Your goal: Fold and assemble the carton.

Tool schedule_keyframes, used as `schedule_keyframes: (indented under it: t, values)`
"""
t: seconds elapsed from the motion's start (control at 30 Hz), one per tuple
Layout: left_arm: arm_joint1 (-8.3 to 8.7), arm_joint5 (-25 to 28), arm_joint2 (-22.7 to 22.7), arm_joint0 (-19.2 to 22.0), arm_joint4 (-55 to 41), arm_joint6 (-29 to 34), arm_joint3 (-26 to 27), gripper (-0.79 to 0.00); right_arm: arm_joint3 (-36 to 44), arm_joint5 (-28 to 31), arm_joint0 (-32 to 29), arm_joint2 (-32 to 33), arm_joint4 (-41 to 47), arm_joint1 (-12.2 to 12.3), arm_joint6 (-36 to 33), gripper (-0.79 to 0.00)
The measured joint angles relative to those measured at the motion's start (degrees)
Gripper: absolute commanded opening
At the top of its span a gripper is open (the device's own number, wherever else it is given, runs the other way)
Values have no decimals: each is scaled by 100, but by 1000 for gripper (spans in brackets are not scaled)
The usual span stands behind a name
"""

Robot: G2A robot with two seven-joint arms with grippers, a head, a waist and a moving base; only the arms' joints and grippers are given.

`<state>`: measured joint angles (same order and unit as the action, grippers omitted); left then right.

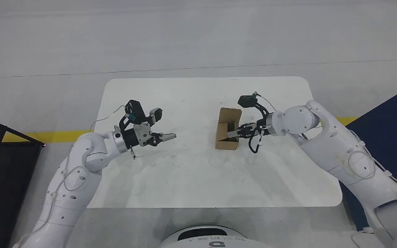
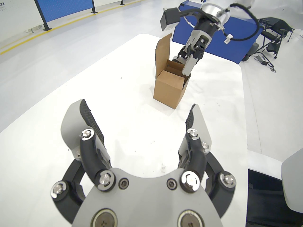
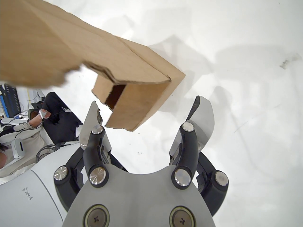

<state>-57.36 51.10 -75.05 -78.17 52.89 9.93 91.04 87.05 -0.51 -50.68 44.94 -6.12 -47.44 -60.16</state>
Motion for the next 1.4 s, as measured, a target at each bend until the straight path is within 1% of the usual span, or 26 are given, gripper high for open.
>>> schedule_keyframes:
  t: [0.07, 0.23, 0.3, 0.4, 0.47, 0.53, 0.63, 0.73, 0.9, 0.97, 1.17, 1.3, 1.4]
  values:
    - [0, 0, 0, 0, 0, 0, 0, 0, -4, 30, -38, 111, 53, 21, 5, -120]
    - [0, 0, 0, 0, 0, 0, 0, 0, 68, -154, -142, 355, 17, 78, -1, -139]
    - [0, 0, 0, 0, 0, 0, 0, 0, 109, -143, -199, 455, 43, 100, 2, -145]
    - [0, 0, 0, 0, 0, 0, 0, 0, 133, -128, -292, 625, 116, 138, 43, -175]
    - [0, 0, 0, 0, 0, 0, 0, 0, 172, -186, -378, 768, 126, 173, 83, -163]
    - [0, 0, 0, 0, 0, 0, 0, 0, 221, -284, -458, 852, 71, 200, 45, -172]
    - [0, 0, 0, 0, 0, 0, 0, 0, 231, -557, -458, 775, -98, 188, -153, -203]
    - [0, 0, 0, 0, 0, 0, 0, 0, 196, -704, -336, 591, -163, 115, -296, -209]
    - [0, 0, 0, 0, 0, 0, 0, 0, 68, -690, -75, 281, -176, -30, -475, -302]
    - [0, 0, 0, 0, 0, 0, 0, 0, 6, -735, 36, 144, -212, -95, -544, -391]
    - [0, 0, 0, 0, 0, 0, 0, 0, -184, -826, 329, -200, -259, -283, -679, -496]
    - [0, 0, 0, 0, 0, 0, 0, 0, -342, -917, 501, -357, -311, -391, -721, -603]
    - [0, 0, 0, 0, 0, 0, 0, 0, -368, -997, 585, -417, -376, -441, -732, -610]
